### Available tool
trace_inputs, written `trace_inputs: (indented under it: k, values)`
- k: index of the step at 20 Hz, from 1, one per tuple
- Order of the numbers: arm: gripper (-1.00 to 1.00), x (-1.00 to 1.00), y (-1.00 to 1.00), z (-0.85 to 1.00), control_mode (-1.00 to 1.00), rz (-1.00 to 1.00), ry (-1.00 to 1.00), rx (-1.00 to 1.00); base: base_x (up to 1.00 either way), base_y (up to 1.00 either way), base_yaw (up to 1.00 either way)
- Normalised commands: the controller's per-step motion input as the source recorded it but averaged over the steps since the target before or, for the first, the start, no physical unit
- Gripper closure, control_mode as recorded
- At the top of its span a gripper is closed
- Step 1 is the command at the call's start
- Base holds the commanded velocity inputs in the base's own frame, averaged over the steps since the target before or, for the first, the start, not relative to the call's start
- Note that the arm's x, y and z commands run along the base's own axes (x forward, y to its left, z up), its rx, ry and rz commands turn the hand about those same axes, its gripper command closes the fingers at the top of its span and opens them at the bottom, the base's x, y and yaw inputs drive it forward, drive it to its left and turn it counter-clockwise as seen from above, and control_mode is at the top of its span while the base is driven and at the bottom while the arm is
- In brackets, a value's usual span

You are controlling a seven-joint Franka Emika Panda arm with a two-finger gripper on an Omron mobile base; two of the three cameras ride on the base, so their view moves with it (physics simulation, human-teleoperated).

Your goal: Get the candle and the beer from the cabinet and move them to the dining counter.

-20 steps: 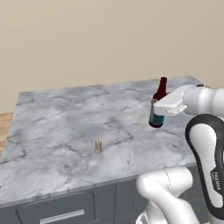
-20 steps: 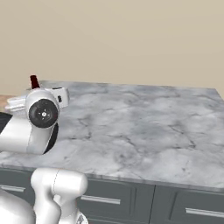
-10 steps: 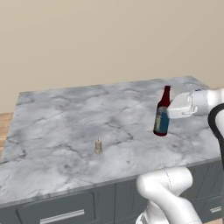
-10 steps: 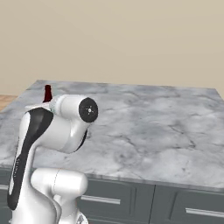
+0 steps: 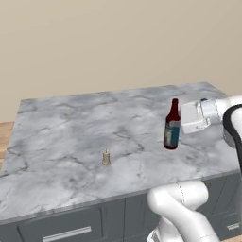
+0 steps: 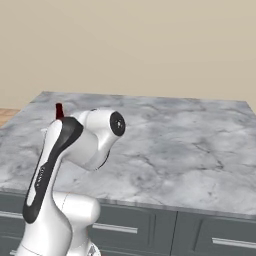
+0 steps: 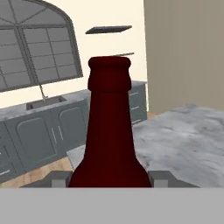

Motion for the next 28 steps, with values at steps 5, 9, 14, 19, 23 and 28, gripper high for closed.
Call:
trace_inputs:
  k: [5,9,14,19,23,28]
  values:
    - [1.00,0.07,0.19,-0.42,-1.00,0.00,-0.03,0.03,0.00,0.00,0.00]
    - [1.00,0.14,0.07,-0.43,-1.00,0.03,0.00,0.04,0.00,0.00,0.00]
    - [1.00,0.29,0.02,-0.40,-1.00,0.17,0.00,0.00,0.00,0.00,0.00]
    - [1.00,0.44,0.06,-0.39,-1.00,0.17,0.00,-0.01,0.00,0.00,0.00]
    - [1.00,0.36,0.15,-0.35,-1.00,0.08,-0.04,0.00,0.00,0.00,0.00]
    - [1.00,0.42,0.19,-0.33,-1.00,0.00,-0.01,-0.01,0.00,0.00,0.00]
